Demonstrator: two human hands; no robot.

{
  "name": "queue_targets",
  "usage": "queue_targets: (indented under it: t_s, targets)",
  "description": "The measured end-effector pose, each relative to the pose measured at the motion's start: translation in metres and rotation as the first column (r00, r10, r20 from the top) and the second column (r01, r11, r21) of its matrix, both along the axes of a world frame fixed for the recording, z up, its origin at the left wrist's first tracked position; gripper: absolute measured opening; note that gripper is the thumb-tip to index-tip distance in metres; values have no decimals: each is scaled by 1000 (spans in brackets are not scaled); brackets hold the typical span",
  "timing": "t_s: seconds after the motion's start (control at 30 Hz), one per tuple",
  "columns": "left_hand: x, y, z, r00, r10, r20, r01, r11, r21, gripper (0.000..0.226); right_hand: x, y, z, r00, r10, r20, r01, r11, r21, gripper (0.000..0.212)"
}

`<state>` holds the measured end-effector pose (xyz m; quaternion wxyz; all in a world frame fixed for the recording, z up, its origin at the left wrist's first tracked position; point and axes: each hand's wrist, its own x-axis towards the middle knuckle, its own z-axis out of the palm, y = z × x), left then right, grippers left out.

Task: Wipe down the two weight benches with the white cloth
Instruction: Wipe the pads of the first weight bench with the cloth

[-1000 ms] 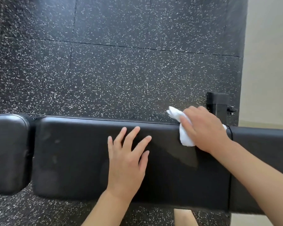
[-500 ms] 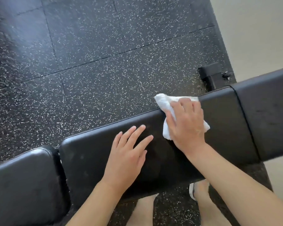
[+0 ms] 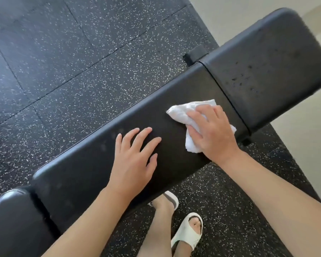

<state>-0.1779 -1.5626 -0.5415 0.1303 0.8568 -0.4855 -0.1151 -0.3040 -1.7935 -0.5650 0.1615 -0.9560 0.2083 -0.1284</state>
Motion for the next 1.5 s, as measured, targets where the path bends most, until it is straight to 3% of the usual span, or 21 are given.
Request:
queue_targets:
  t_s: [0.1,0.3,0.53,0.67,0.73,0.87,0.97,1.23,1.37,1.5]
  targets:
    - [-22,-35,-11,996,-83,33,85,996,-34,46,-37,-27,1,987,-158,2,158,987,-5,25]
    - [-33,-46,-31,992,-41,120,52,994,-93,46,-66,-3,1,965,-262,9,261,964,58,25]
    - [-32,-47,-37,987,-44,154,63,990,-123,46,-70,54,-5,983,-176,52,169,980,109,27]
    - [-33,-47,-37,988,-49,148,67,991,-117,47,-73,40,-7,988,-120,97,117,992,39,27]
    - [-33,-46,-37,989,-56,139,71,992,-105,47,-68,31,-8,968,-224,118,219,974,52,27]
    - [-33,-45,-39,989,-74,130,89,990,-107,48,-45,32,-9,812,-560,165,533,826,181,21]
    - [-32,-46,-40,988,-82,131,99,987,-125,47,-32,48,-9,720,-669,184,618,739,270,20]
    - [-30,-44,-43,988,-85,129,100,989,-113,48,-52,123,-28,631,-722,285,579,682,447,22]
    - [-33,-42,-44,991,-67,113,80,991,-108,50,-56,148,-39,499,-818,288,582,562,588,26]
    - [-33,-45,-45,992,-62,113,76,990,-116,49,-47,107,-40,272,-926,263,621,377,687,28]
